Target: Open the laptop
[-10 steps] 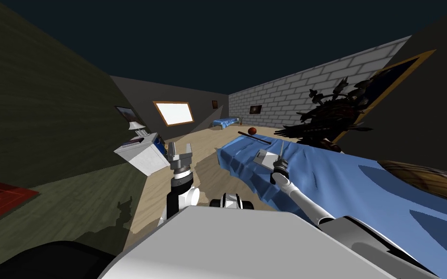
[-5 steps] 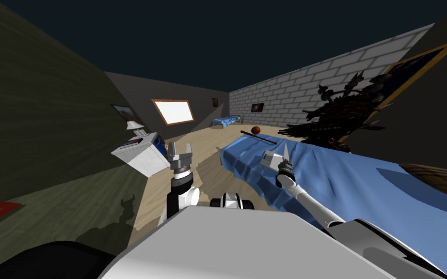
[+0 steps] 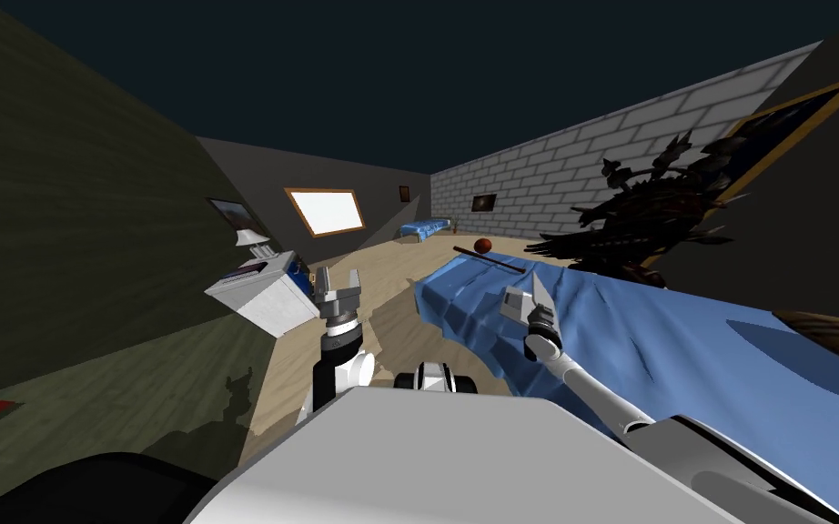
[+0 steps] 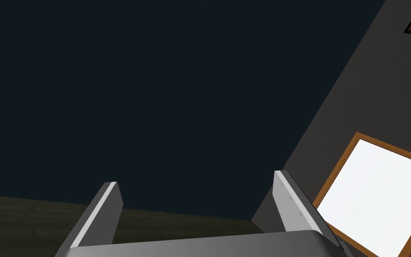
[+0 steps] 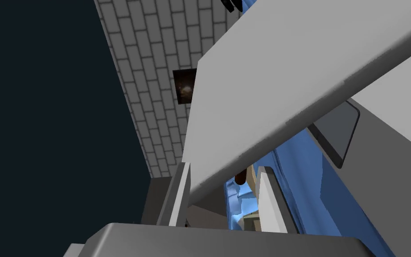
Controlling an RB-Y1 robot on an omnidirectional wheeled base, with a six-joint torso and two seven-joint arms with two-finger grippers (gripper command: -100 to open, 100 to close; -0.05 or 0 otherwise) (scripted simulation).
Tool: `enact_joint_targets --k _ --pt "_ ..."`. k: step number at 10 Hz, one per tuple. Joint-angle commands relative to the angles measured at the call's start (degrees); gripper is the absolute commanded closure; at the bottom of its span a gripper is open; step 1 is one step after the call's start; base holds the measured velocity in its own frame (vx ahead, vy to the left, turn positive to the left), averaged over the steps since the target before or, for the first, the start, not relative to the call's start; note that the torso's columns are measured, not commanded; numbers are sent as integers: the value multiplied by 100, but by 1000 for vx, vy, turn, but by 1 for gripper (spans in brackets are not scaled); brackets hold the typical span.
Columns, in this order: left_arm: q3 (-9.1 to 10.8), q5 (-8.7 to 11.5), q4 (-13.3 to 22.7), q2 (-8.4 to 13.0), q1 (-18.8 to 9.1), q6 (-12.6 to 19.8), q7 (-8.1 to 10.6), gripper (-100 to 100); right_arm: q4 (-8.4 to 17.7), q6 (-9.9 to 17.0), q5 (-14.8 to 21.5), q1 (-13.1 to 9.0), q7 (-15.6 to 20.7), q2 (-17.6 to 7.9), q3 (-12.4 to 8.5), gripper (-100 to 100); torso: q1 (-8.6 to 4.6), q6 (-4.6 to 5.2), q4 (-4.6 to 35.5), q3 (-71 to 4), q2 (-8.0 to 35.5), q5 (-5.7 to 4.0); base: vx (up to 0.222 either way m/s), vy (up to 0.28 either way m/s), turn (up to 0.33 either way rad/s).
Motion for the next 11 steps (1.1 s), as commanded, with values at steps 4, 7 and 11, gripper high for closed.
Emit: enact_joint_targets --k 4,7,11 --pt "0 0 0 0 0 0 0 0 304 245 470 444 677 -124 188 100 6 -5 4 2 2 4 152 111 -4" --pt "0 0 0 0 -1 0 0 0 -36 -66 222 527 974 180 -113 -100 -16 3 16 27 44 1 67 38 -73" --pt "1 0 0 1 -1 0 0 0 -120 -321 222 527 1372 269 -332 -100 -8 2 1 9 12 -8 23 -4 -34"
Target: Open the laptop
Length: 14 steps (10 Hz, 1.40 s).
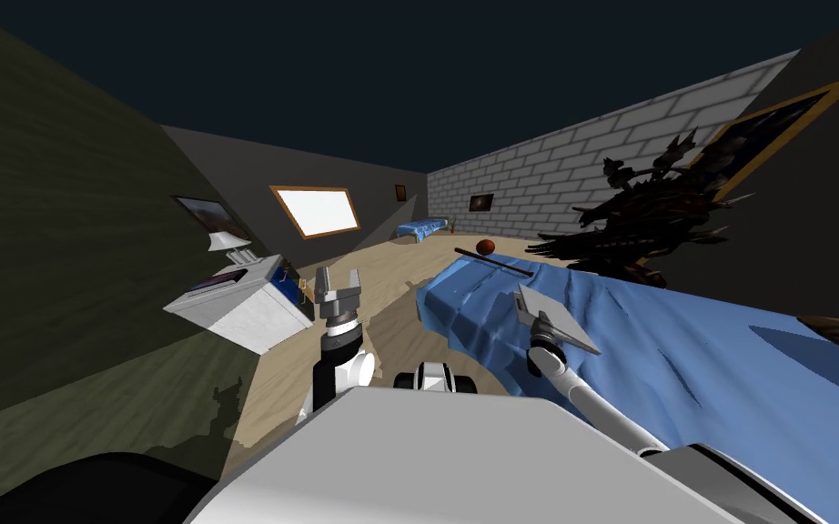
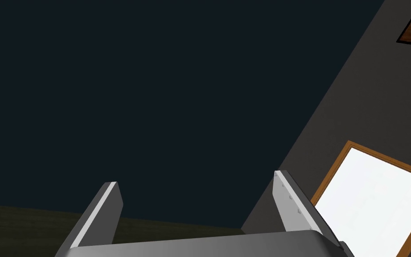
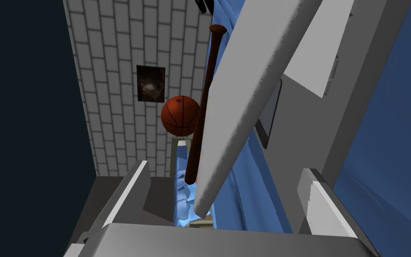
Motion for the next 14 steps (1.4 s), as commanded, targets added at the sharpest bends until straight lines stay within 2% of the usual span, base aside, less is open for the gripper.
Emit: enact_joint_targets --k 1,2,3,4,6,7,8,9,11,12,13,14 --pt "0 0 0 0 0 0 0 0 -51 -36 -23 20 438 6 -38 -100 0 1 0 0 0 0 -6 0 -3" --pt "0 0 0 0 0 0 0 0 -335 -323 -233 76 609 291 -322 -100 -1 0 -1 -1 -3 -1 39 -5 -203" --pt "1 0 0 0 1 0 0 0 -422 -455 -233 76 761 381 -478 -100 -4 4 -4 -9 -17 -2 57 -2 -181" --pt "0 0 0 0 1 0 0 0 -422 -578 -233 76 925 381 -544 -100 -2 -2 -6 -13 -21 -1 31 -2 -3" --pt "0 0 0 0 0 0 0 0 -422 -578 -233 76 1259 381 -544 -100 -3 0 1 2 2 -1 5 -2 17" --pt "0 0 0 0 0 0 0 0 -699 -861 -442 131 1417 665 -823 -100 -3 1 2 4 5 -1 38 -14 -238" --pt "1 0 0 0 1 0 0 0 -793 -1003 -442 131 1671 756 -1021 -100 -6 5 -2 -3 -8 -2 48 -6 -158" --pt "0 0 0 0 1 0 0 0 -793 -1120 -442 131 1829 756 -1050 -100 -2 -3 -4 -9 -15 -1 30 1 8" --pt "0 0 0 0 0 0 0 0 -793 -1120 -442 131 2110 756 -1050 -100 2 -5 3 0 -2 1 5 1 9" --pt "0 0 0 0 0 0 0 0 -1079 -1408 -652 187 2301 1040 -1337 -100 0 -2 2 2 1 0 39 -6 -240" --pt "1 0 0 0 1 0 0 0 -1164 -1544 -652 187 2560 1131 -1525 -100 -4 4 -2 -5 -11 -1 59 -1 -156" --pt "0 0 0 0 1 0 0 0 -1164 -1662 -652 187 2818 1131 -1557 -100 -3 -1 -4 -10 -17 -1 34 3 16"
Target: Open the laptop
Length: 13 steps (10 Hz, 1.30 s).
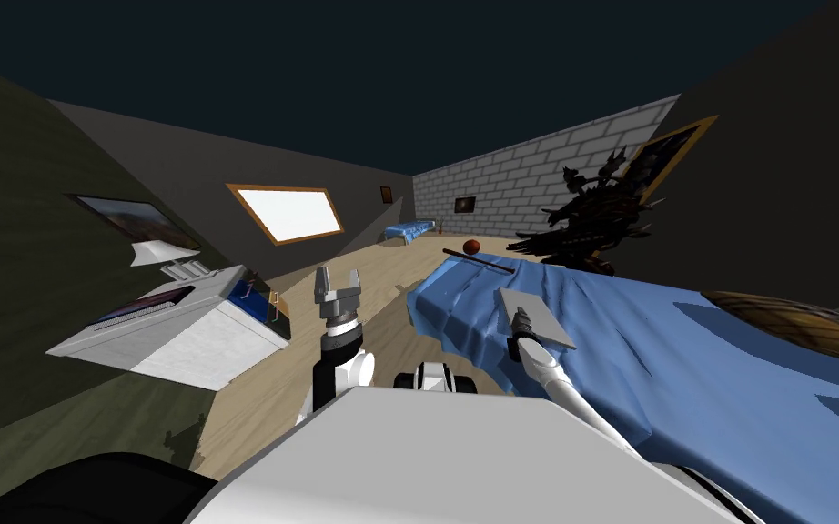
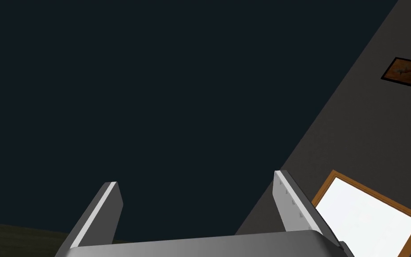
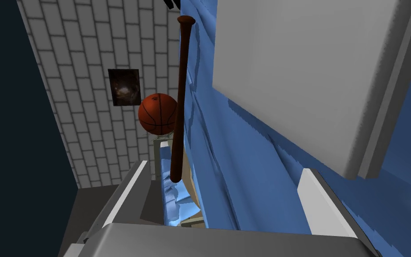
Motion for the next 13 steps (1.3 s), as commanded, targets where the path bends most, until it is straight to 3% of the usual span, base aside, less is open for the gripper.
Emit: enact_joint_targets --k 1,2,3,4,6,7,8,9,11,12,13 --pt "0 0 0 0 -1 0 0 0 -32 -226 56 15 414 46 -114 -100 1 -2 2 5 9 0 8 0 27" --pt "0 0 0 0 -1 0 0 0 -322 -488 -154 71 607 333 -390 -100 0 1 5 12 19 0 43 -3 -286" --pt "0 0 0 0 1 0 0 0 -403 -626 -154 71 795 422 -555 -100 -1 7 3 7 10 0 48 1 -139" --pt "0 0 0 0 0 0 0 0 -403 -768 -154 71 1041 422 -620 -100 1 -2 2 5 7 0 25 -3 41" --pt "0 0 0 0 -1 0 0 0 -403 -768 -154 71 1250 422 -620 -100 0 1 5 11 18 0 4 -2 14" --pt "0 0 0 0 -1 0 0 0 -685 -1051 -363 127 1473 707 -901 -100 1 2 5 12 19 0 46 1 -237" --pt "0 0 0 0 0 0 0 0 -773 -1185 -363 127 1649 797 -1063 -100 2 6 1 3 3 1 50 1 -160" --pt "0 0 0 0 0 0 0 0 -773 -1310 -363 127 1807 797 -1126 -100 1 0 0 1 2 0 24 -1 6" --pt "0 0 0 0 -1 0 0 0 -773 -1310 -363 127 2086 797 -1126 -100 0 1 5 11 18 0 5 0 13" --pt "0 0 0 0 -1 0 0 0 -1061 -1591 -573 182 2301 1081 -1406 -100 0 2 5 12 20 0 37 1 -252" --pt "0 0 0 0 0 0 0 0 -1144 -1687 -573 182 2668 1172 -1504 -100 1 7 3 6 8 1 51 6 -148"
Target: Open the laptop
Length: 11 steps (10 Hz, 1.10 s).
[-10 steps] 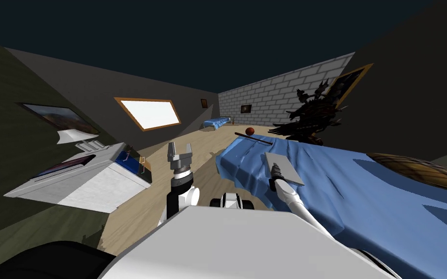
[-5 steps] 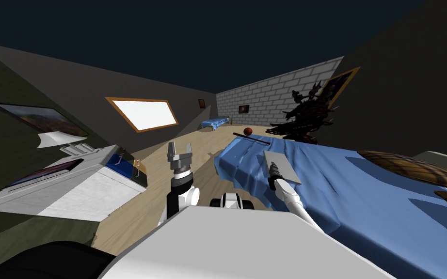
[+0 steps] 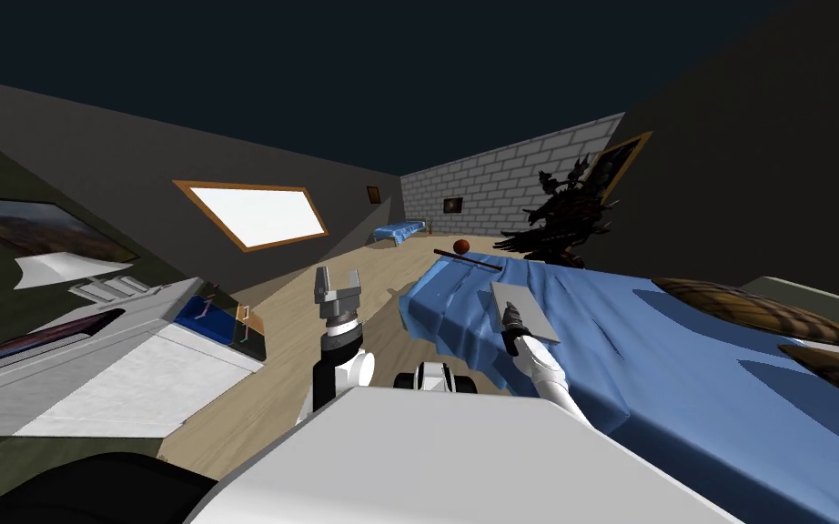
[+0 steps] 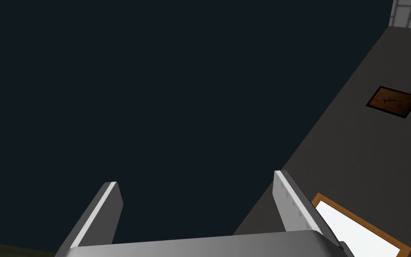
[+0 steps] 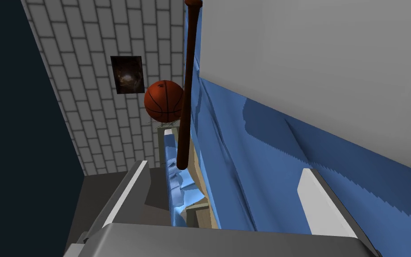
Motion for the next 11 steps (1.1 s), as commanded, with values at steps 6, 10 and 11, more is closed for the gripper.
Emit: enact_joint_targets --k 6,10,11 --pt "-1 0 0 0 -1 0 0 0 -520 -994 -1 48 1247 610 -922 -100 2 -9 1 3 5 -1 29 2 -52" --pt "-1 0 0 0 -1 0 0 0 -890 -1449 -210 104 1710 986 -1321 -100 3 -9 -2 -4 -5 0 29 4 -97" --pt "-1 0 0 0 -1 0 0 0 -890 -1536 -210 104 1820 986 -1428 -100 3 -9 0 0 1 0 12 1 32"
